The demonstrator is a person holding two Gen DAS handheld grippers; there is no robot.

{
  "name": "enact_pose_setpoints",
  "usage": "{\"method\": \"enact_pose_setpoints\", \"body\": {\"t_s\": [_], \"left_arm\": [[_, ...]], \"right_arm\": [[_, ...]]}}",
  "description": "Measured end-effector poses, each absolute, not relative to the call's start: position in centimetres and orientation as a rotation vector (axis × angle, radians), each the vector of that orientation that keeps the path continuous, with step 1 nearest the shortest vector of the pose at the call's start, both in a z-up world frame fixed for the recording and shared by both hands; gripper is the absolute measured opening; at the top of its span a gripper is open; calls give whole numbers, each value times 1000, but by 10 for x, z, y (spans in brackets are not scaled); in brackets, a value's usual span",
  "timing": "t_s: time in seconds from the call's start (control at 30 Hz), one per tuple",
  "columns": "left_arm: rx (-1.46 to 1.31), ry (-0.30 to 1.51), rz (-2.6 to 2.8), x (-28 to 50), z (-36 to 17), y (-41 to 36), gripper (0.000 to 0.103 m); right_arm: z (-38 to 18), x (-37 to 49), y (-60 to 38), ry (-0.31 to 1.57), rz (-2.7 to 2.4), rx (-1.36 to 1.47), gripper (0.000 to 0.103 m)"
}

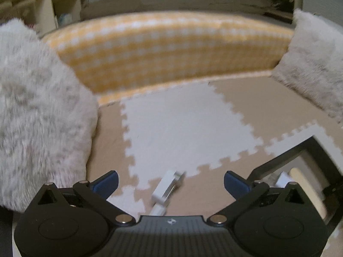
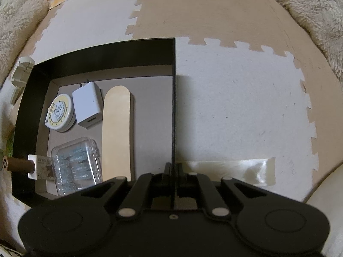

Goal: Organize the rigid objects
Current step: 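Move the left tool to the white plastic holder and grasp its stem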

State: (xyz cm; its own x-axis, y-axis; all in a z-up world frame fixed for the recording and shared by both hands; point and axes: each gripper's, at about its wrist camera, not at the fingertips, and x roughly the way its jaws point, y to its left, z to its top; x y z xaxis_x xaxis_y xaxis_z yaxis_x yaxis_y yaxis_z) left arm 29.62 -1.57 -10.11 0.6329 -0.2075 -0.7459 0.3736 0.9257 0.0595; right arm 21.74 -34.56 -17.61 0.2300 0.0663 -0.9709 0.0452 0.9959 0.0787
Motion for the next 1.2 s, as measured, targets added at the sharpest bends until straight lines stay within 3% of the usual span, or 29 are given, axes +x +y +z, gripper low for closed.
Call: {"method": "enact_pose_setpoints", "body": {"t_s": [0.07, 0.13, 0.5, 0.73, 1.13, 1.2], "left_arm": [[249, 843, -317, 298, -112, -12, 93], [287, 866, -308, 301, -124, -12, 72], [259, 948, -348, 309, -164, -3, 34], [81, 894, -257, 320, -162, 20, 33], [118, 924, -237, 330, -178, 19, 32], [133, 936, -228, 332, -180, 18, 27]], "right_arm": [[-176, 217, -348, 1340, 14, 107, 4], [-175, 218, -348, 1339, 15, 112, 5], [-176, 218, -346, 1337, 17, 110, 7], [-175, 218, -343, 1337, 19, 101, 8], [-176, 218, -340, 1338, 24, 83, 7], [-176, 217, -340, 1338, 25, 83, 7]]}}
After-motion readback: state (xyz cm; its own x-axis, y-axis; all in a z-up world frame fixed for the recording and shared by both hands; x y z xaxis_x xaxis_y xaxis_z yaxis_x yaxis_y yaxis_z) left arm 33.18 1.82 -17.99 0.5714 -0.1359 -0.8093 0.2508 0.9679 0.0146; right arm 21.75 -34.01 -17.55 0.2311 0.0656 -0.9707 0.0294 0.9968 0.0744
